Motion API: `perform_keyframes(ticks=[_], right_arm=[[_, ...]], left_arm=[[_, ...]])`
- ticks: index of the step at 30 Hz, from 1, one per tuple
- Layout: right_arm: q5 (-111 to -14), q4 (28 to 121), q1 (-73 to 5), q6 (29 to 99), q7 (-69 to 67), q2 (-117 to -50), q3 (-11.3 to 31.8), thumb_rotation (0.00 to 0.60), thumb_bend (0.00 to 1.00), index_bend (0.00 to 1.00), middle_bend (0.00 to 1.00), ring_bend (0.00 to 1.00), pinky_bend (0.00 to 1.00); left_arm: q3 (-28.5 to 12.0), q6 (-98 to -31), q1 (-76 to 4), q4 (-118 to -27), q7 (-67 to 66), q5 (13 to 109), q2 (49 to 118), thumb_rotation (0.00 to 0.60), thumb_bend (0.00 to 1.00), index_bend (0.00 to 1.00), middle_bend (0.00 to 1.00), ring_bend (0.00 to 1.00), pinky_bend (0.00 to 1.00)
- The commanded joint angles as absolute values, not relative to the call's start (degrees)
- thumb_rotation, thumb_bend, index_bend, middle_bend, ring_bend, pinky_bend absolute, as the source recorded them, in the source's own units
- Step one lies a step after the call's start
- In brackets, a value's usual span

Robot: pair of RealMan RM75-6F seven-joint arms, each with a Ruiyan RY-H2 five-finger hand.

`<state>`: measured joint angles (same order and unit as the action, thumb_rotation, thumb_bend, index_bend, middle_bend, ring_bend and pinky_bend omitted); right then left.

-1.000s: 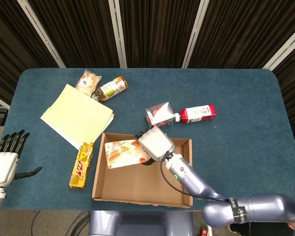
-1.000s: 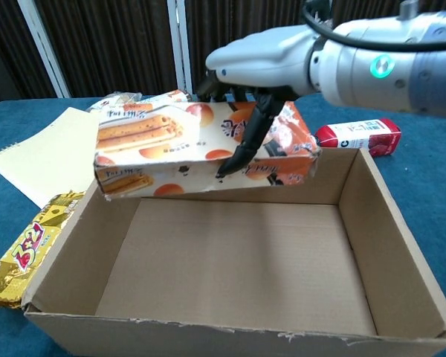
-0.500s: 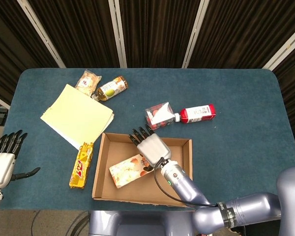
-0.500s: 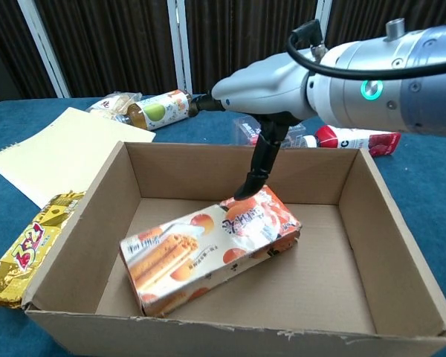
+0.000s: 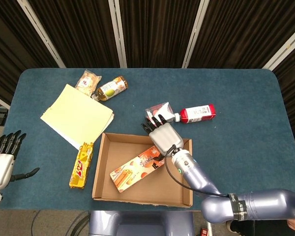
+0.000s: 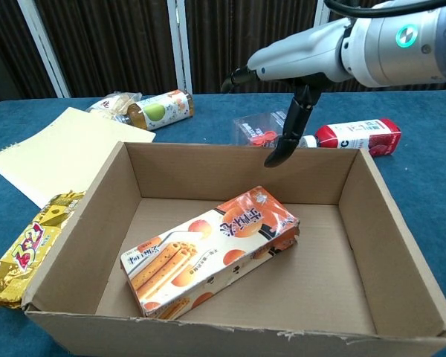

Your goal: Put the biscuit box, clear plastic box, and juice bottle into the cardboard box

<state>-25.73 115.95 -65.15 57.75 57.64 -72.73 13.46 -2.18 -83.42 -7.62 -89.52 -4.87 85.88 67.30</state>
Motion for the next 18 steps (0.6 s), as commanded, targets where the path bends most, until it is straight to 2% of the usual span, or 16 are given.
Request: perform_keyframes(ticks=[1,7,12,18], right_arm=[[-28.8,110.4,-64.7,49.1,51.2,-70.8,12.6,0.600,0.00,0.00,0.00,0.00,0.04],[-29.9,101.0,-66.7,39.4,47.9,-72.0,10.5,0.600,0.13,0.00,0.00,0.00,0.03],[-30.9,92.7,-68.9,32.6,45.8,-73.1,8.3,0.600,0.16,0.00,0.00,0.00,0.03],[-30.7,87.4,-72.2,29.6,43.2,-73.4,6.2,0.600,0.17,0.00,0.00,0.00,0.03]], left_arm=[[-2.5,-83.7,-7.7,-89.3,-5.9,85.6,67.8,0.402,0.00,0.00,0.00,0.00,0.00],[-3.1,-83.8,-7.8,-88.8,-8.8,84.6,69.2,0.406,0.00,0.00,0.00,0.00,0.00],[-3.6,-82.7,-8.2,-88.3,-10.4,83.0,70.1,0.399,0.00,0.00,0.00,0.00,0.00],[-4.1,-81.8,-8.6,-88.0,-11.5,81.5,70.7,0.403,0.00,0.00,0.00,0.00,0.00]])
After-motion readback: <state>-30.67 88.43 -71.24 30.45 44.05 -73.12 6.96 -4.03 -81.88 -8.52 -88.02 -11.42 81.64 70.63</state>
